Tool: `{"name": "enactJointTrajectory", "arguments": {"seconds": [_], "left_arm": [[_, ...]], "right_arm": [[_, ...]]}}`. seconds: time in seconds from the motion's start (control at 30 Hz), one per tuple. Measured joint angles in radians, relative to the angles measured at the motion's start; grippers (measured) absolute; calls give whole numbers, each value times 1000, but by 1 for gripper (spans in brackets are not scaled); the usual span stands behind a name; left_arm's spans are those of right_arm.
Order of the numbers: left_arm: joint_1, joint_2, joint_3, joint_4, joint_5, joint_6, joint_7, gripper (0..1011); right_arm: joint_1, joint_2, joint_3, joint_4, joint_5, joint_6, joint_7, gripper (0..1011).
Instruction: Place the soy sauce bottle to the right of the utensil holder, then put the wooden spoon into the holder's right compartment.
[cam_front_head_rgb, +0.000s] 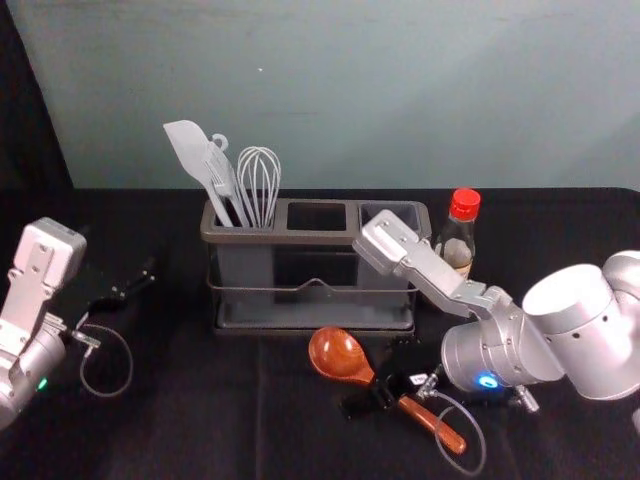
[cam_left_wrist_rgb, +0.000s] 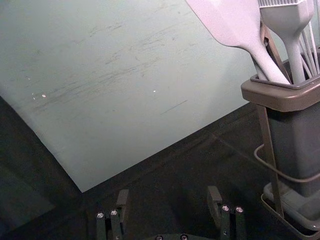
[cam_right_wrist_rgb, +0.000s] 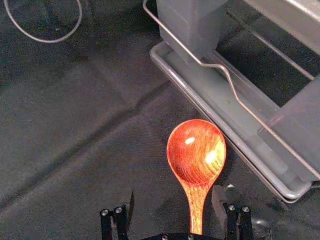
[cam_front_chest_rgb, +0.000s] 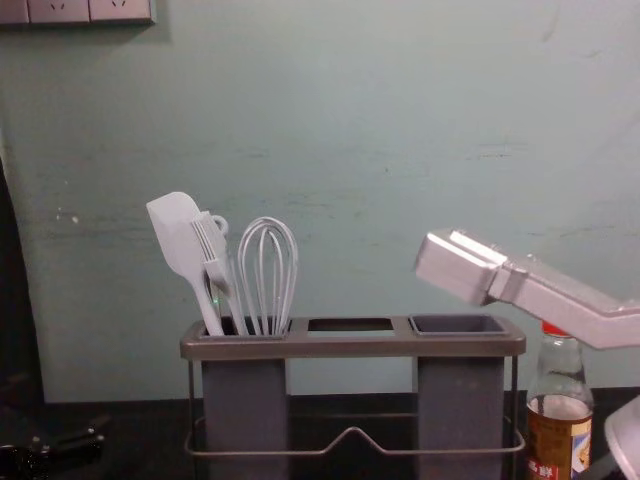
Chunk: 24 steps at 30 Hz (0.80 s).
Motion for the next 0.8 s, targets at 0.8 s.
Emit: {"name": "enactJointTrajectory", "arguments": {"seconds": [0.8], "left_arm": [[0,0,0,0,0,0,0,1011]], "right_arm": [[37,-64,-6,109,-68,7,24,1004]]}}
